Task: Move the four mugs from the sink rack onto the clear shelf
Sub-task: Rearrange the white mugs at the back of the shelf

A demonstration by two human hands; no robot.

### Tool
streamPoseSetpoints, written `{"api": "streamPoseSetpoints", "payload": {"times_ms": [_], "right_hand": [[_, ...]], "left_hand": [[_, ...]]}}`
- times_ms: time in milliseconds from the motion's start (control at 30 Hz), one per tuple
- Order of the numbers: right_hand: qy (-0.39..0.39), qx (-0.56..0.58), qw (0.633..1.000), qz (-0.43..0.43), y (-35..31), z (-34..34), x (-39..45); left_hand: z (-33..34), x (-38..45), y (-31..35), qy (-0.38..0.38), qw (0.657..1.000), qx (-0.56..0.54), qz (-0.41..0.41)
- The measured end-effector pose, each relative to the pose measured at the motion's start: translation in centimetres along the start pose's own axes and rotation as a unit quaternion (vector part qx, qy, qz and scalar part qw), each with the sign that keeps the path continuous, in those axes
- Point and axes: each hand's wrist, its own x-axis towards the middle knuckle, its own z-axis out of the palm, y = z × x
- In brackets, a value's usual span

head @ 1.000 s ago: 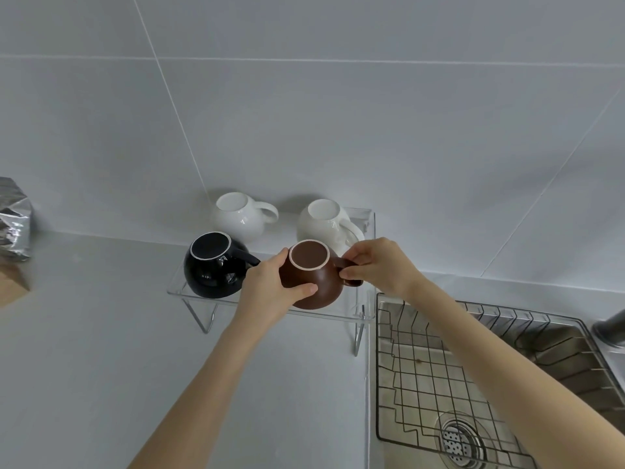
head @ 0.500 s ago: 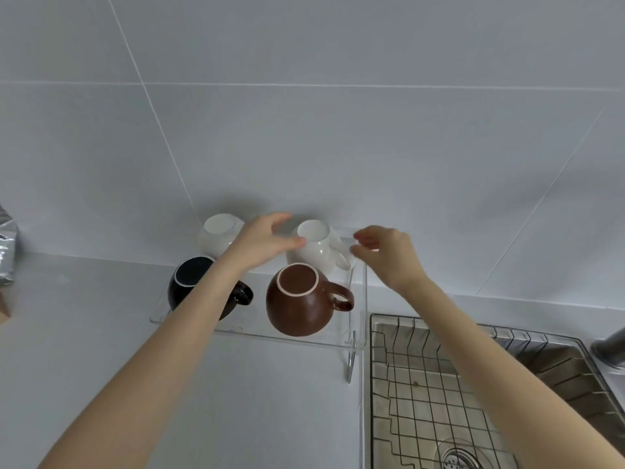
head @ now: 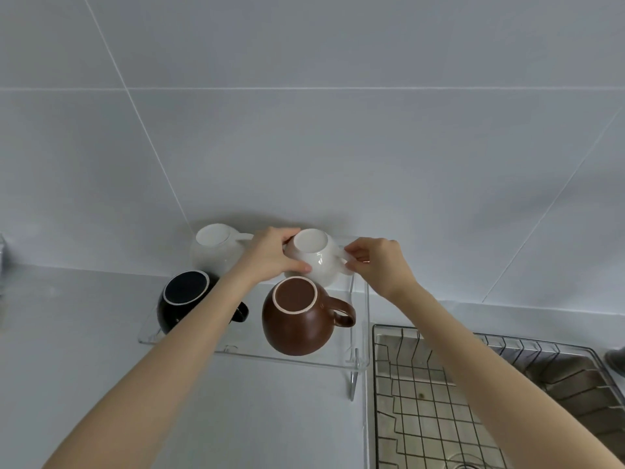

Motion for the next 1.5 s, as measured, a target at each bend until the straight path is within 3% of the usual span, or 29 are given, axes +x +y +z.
{"api": "streamPoseSetpoints", "payload": {"times_ms": [233, 667, 867, 1000, 1167, 1267, 1500], "right_hand": [[-0.039, -0.003, 0.999, 0.01, -0.2, -0.8, 1.5], [-0.027, 0.012, 1.0, 0.007, 0.1, -0.6, 1.2], [-0.024, -0.009, 1.0, 0.007, -0.3, -0.5, 1.1], [-0.103, -0.137, 0.985, 0.003, -1.5, -0.7, 1.6], [-0.039, -0.123, 0.987, -0.1, -5.2, -0.5, 3.1], [-0.078, -0.109, 0.98, -0.15, -7.5, 1.9, 4.8], [-0.186, -0.207, 0.946, -0.168, -8.8, 8.3, 7.9]], "left_hand": [[0.6, -0.1, 0.7, 0.046, 0.997, 0.059, 0.002], [0.8, -1.0, 1.6, 0.071, 0.995, 0.068, 0.003], [0.7, -0.8, 1.4, 0.028, 0.997, 0.078, -0.006], [-2.0, -0.5, 0.9, -0.039, 0.993, 0.108, -0.028], [-8.4, -1.6, -1.2, 0.021, 0.985, 0.151, -0.081], [-9.7, -2.7, -2.9, 0.025, 0.974, 0.174, -0.146], [-8.6, -2.4, -5.5, 0.066, 0.968, 0.169, -0.173]]}}
